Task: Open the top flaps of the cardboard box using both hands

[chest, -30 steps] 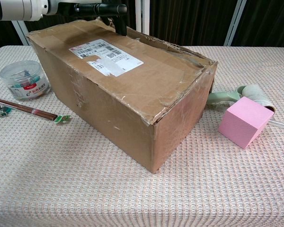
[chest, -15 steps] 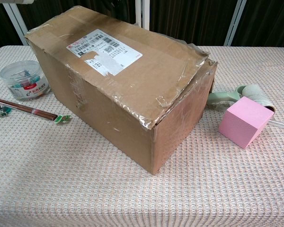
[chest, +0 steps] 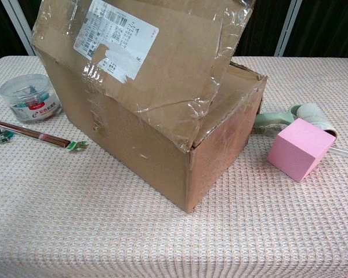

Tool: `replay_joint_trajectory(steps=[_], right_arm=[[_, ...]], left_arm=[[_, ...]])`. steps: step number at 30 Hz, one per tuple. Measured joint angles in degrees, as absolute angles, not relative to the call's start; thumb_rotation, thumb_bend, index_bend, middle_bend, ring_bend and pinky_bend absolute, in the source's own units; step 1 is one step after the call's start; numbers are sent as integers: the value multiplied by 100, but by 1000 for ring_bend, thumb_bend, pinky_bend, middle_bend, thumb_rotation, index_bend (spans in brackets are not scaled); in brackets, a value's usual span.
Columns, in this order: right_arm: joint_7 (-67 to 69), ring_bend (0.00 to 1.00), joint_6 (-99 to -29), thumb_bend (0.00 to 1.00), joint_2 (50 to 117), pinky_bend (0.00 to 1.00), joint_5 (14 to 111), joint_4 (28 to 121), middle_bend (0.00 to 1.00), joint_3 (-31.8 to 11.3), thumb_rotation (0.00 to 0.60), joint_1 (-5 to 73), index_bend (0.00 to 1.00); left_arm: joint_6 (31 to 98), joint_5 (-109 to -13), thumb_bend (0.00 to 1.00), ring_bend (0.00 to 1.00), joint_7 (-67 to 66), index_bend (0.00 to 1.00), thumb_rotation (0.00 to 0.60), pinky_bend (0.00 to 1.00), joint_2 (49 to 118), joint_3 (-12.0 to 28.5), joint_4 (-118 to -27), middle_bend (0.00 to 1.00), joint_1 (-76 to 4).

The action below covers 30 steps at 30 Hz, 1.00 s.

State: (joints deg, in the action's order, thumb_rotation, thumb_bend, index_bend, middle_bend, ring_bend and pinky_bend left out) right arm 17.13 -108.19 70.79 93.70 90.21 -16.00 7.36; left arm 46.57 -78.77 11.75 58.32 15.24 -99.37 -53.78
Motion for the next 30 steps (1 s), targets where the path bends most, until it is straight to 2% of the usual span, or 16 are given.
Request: replay_joint_trajectory(steps=[12,21,24,27,30], right_arm=[[1552,0,-10869,240,6996,0,9645,9271,0,-1437,600,690,0],[1440,0,-10824,240,7016,0,9738,9336,0,-1379,600,704,0],[1349,0,-10812,240,7025,0,9803,9387,0,-1361,600,721,0],[1265,0,-10799,240,7040,0,9839,9431,0,-1342,600,728,0],[1231,0,-10791,240,7061,0,9828,9441,0,-1326,600,720,0]], left_arm=[[5431,-8085,0,124,1188,391,0,155,4845,1250,-10774,587,-4449],[6434,-8572,0,144,1524,390,0,155,4571,767,-10920,608,-3421],[6571,-8652,0,149,1716,387,0,155,4465,714,-10886,608,-3278],[6602,-8698,0,157,1758,373,0,155,4449,761,-10867,578,-3283],[6520,-8653,0,153,1617,293,0,156,4555,826,-10849,444,-3371]])
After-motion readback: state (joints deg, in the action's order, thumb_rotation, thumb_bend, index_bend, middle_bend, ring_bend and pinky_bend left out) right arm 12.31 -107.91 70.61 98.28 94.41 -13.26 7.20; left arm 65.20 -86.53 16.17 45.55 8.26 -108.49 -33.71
